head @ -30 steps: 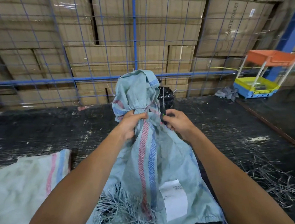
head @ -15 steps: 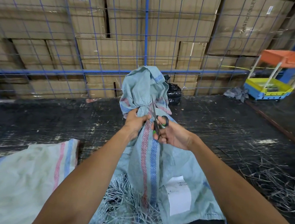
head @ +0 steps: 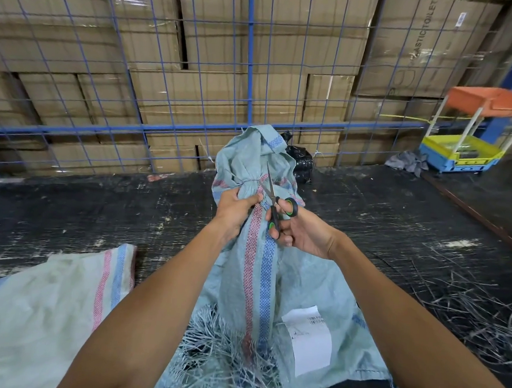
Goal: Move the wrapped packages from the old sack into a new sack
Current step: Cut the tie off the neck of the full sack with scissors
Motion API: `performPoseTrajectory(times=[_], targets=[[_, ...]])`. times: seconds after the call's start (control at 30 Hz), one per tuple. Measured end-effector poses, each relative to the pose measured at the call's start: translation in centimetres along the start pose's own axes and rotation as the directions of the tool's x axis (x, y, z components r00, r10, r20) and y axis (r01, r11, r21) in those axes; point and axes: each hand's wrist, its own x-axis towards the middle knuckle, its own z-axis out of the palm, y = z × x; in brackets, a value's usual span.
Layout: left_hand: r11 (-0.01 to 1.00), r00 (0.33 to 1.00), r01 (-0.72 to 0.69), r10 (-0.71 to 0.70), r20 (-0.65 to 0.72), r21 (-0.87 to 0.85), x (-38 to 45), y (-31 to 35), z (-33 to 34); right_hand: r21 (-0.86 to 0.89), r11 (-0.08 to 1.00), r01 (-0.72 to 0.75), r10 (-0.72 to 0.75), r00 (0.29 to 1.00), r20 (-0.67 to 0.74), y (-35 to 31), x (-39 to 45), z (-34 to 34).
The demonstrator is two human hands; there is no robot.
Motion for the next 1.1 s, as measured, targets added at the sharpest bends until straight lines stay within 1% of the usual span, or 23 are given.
performPoseTrajectory(times=[0.1,0.23,0.3,0.43,0.73,0.97,1.1], targets=[[0.997,0.998,-0.035,0.038,-0.057,0.062,0.01,0.16,0.05,0.005,1.000,-0.005,0.005,1.000,0.006,0.10,-0.02,-0.21],[0.956,0.969,-0.126,0.176,-0.172,0.265,-0.05,0.57,0.20,-0.016,1.000,-0.002,0.002,1.000,0.011,-0.02,-0.03,-0.08],[0.935,0.956,-0.177,0.238,-0.172,0.309,-0.13,0.64,0.33,-0.030,1.000,-0.001,0.001,1.000,0.010,-0.17,0.05,0.03],[0.930,0.952,-0.217,0.269,-0.145,0.298,-0.18,0.54,0.35,-0.057,0.998,0.006,-0.005,1.000,0.008,-0.30,0.03,-0.13],[0.963,0.975,-0.184,0.204,-0.084,0.196,-0.42,0.57,0.51,-0.050,0.999,0.002,-0.004,0.999,-0.033,-0.20,-0.11,-0.24],[0.982,0.980,-0.130,0.149,-0.131,0.140,-0.48,0.62,0.71,-0.052,0.999,-0.008,0.008,1.000,-0.010,-0.01,-0.37,-0.15],[0.987,0.985,-0.107,0.122,-0.120,0.122,-0.57,0.47,0.67,-0.053,0.999,-0.011,0.010,1.000,-0.019,0.22,-0.43,-0.13]])
